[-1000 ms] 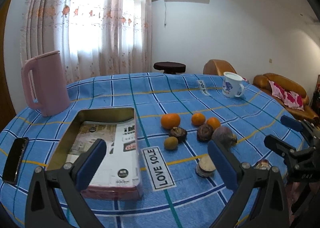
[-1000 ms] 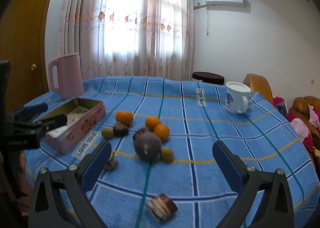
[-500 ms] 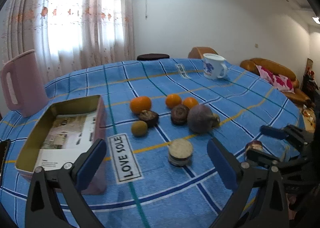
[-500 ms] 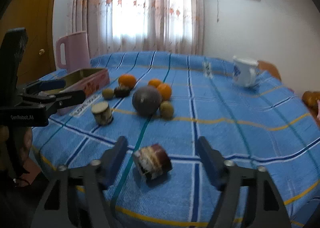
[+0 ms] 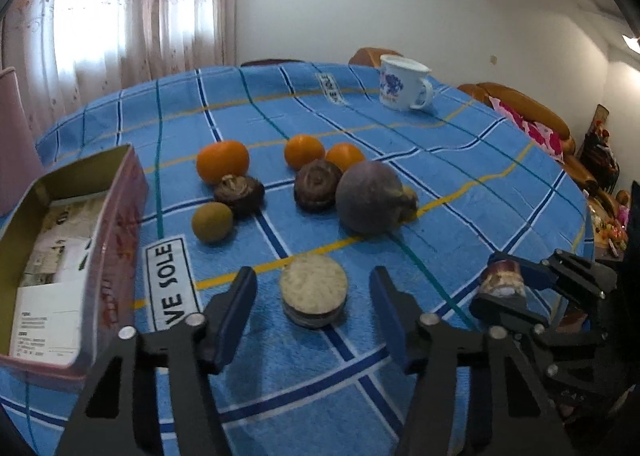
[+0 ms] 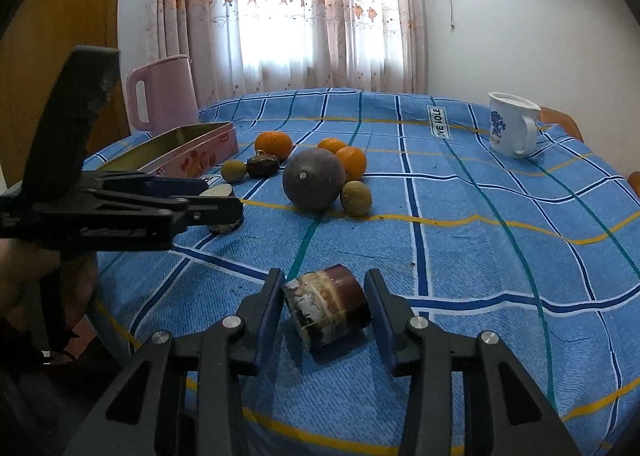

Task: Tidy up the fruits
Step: 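Grasp the round beige biscuit with the left tool while the right tool grasps the wrapped brown cake, then carry the biscuit with the left tool while the right tool carries the cake over the tin, then open the left tool over the tin while the right tool releases the cake into it, then grasp the small olive-brown fruit with the left tool while the right tool grasps the purple fruit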

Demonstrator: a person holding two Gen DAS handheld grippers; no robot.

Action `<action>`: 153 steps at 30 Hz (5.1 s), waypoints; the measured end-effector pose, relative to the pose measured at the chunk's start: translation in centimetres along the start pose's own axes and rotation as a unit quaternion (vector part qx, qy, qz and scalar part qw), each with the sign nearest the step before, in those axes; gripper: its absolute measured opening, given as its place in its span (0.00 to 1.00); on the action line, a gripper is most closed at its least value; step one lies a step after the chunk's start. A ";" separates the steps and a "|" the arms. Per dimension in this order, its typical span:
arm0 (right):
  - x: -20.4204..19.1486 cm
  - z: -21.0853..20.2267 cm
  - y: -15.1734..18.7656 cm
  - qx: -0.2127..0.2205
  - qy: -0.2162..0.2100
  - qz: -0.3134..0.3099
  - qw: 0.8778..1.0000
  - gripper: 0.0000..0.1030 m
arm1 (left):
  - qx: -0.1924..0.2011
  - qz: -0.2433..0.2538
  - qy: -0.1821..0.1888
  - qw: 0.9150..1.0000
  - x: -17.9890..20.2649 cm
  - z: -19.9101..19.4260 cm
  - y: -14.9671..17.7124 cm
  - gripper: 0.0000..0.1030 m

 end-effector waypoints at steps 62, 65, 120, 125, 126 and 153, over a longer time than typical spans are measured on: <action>-16.1 13.4 -14.7 0.032 -0.157 -0.083 0.984 0.41 | 0.079 -0.091 -0.148 0.982 -18.9 -5.6 -2.2 0.35; -16.5 14.3 -14.5 0.025 -0.157 -0.084 0.984 0.41 | 0.075 -0.091 -0.151 0.981 -19.2 -5.4 -2.1 0.35; -2.3 10.6 -7.1 -0.073 0.045 -0.071 0.994 0.56 | 0.067 -0.010 -0.069 0.995 -5.4 -1.4 -2.8 0.80; -2.5 11.0 -6.9 -0.087 0.038 -0.072 0.993 0.52 | 0.022 -0.013 -0.039 0.999 -4.8 0.9 -3.0 0.55; -2.5 10.9 -6.8 -0.085 0.033 -0.071 0.993 0.52 | 0.012 -0.015 -0.035 0.999 -4.7 1.3 -3.0 0.53; -1.8 9.9 -7.1 -0.062 0.006 -0.035 0.997 0.52 | -0.046 0.057 -0.108 0.991 -4.4 5.4 -4.1 0.37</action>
Point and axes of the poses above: each gripper's, at about its wrist camera, not at the fingertips, and z roughly the way its jaws point, x to its right, y to its underside, the point moved 1 cm from there along z, roughly the way its jaws point, and after that the axes turned 9 degrees about x, right-handed, at the moved point
